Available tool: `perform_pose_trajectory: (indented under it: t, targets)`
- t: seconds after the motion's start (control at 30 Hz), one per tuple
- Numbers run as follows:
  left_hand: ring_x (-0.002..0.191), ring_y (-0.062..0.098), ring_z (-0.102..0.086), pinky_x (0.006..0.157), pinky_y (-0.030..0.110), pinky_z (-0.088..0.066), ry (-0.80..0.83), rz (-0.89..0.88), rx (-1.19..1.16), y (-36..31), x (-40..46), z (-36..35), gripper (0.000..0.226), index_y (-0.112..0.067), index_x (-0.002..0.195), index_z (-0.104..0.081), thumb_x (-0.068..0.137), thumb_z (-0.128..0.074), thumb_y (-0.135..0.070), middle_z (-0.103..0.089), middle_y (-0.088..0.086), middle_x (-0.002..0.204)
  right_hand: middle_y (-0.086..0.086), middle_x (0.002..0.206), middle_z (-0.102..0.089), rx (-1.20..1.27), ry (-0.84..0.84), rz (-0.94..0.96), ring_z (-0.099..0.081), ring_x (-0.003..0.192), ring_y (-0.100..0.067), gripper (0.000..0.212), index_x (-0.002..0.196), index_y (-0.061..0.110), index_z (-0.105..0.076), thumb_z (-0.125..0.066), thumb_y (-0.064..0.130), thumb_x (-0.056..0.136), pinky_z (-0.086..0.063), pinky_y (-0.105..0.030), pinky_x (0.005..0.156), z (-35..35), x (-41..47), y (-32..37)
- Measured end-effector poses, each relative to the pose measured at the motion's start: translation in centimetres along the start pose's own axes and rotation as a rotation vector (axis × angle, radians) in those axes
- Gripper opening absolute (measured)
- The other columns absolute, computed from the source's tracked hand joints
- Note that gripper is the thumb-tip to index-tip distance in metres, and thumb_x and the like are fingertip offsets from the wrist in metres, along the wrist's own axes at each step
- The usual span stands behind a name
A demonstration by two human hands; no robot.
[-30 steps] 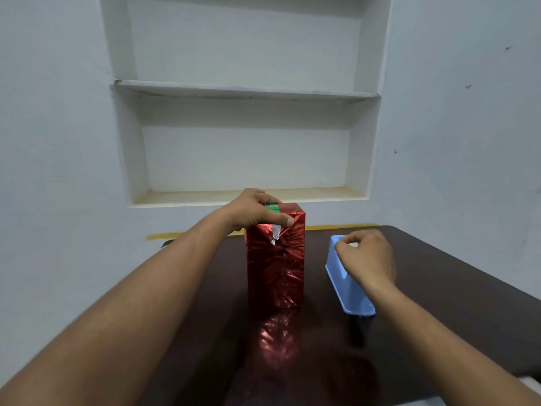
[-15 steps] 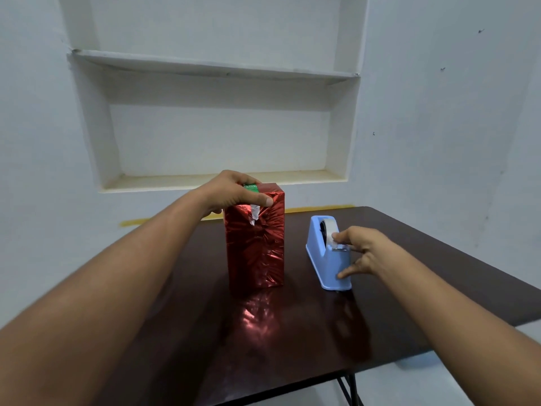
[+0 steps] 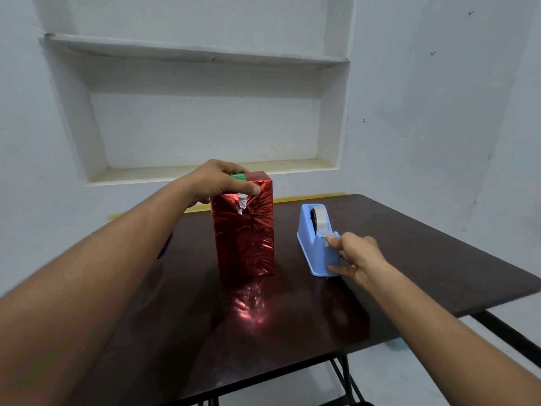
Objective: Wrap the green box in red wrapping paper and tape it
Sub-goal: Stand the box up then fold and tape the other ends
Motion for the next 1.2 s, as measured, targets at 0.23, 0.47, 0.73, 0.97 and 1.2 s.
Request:
perform_pose_trajectory:
  t: [0.23,0.47,0.73,0.97,1.2]
  targets:
    - [0.110,0.028,-0.070,0.101,0.058,-0.054,-0.005,0.000,0.010,-0.2,-0.3,0.1,0.097,-0.037,0.120,-0.073,0.032,-0.097,-0.070,-0.075,0.001,0.114,-0.002,0.102,-0.073,-0.444,-0.107,0.221,-0.069,0.090,-0.024,0.012,0.092,0.019,-0.072,-0.073,0.018,0.080,-0.057,-0.031,0.067,0.8,-0.6,2.4]
    - [0.111,0.030,-0.069,0.101,0.058,-0.053,-0.002,-0.001,0.020,-0.1,-0.1,0.1,0.099,-0.038,0.121,-0.072,0.031,-0.096,-0.072,-0.074,0.003,0.116,0.002,0.112,-0.075,-0.183,0.014,0.257,-0.067,0.100,-0.015,0.020,0.101,0.008,-0.078,-0.077,0.024,0.091,-0.056,-0.039,0.076,0.7,-1.3,2.1]
    - [0.105,0.025,-0.073,0.099,0.052,-0.057,0.004,-0.012,0.014,-0.4,-0.2,0.0,0.088,-0.034,0.120,-0.074,0.040,-0.096,-0.063,-0.076,0.003,0.113,0.006,0.092,-0.073,0.001,0.290,0.407,-0.066,0.088,-0.011,0.009,0.100,0.024,-0.080,-0.071,0.023,0.097,-0.053,-0.036,0.085,-2.7,-5.7,8.2]
    - [0.108,0.022,-0.072,0.103,0.046,-0.055,-0.006,-0.043,0.019,-0.5,0.0,0.1,0.091,-0.029,0.123,-0.073,0.041,-0.097,-0.062,-0.074,0.003,0.117,0.012,0.093,-0.076,-0.006,0.446,0.420,-0.067,0.095,-0.011,0.012,0.102,0.022,-0.082,-0.072,0.020,0.095,-0.055,-0.037,0.089,-5.8,-7.0,10.7]
    - [0.110,0.018,-0.070,0.105,0.043,-0.054,-0.027,-0.065,0.028,-0.5,0.2,0.2,0.091,-0.029,0.122,-0.074,0.041,-0.097,-0.064,-0.074,-0.001,0.119,0.012,0.115,-0.075,-0.081,0.464,0.636,-0.070,0.112,-0.015,0.008,0.099,0.019,-0.079,-0.075,0.019,0.092,-0.056,-0.041,0.095,-7.3,-8.9,13.1]
Point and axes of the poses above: each hand's wrist, its own x-axis towards the middle knuckle, its own z-axis out of the back of the hand, y = z × x, the point moved 10 cm from there along x, towards the middle knuckle
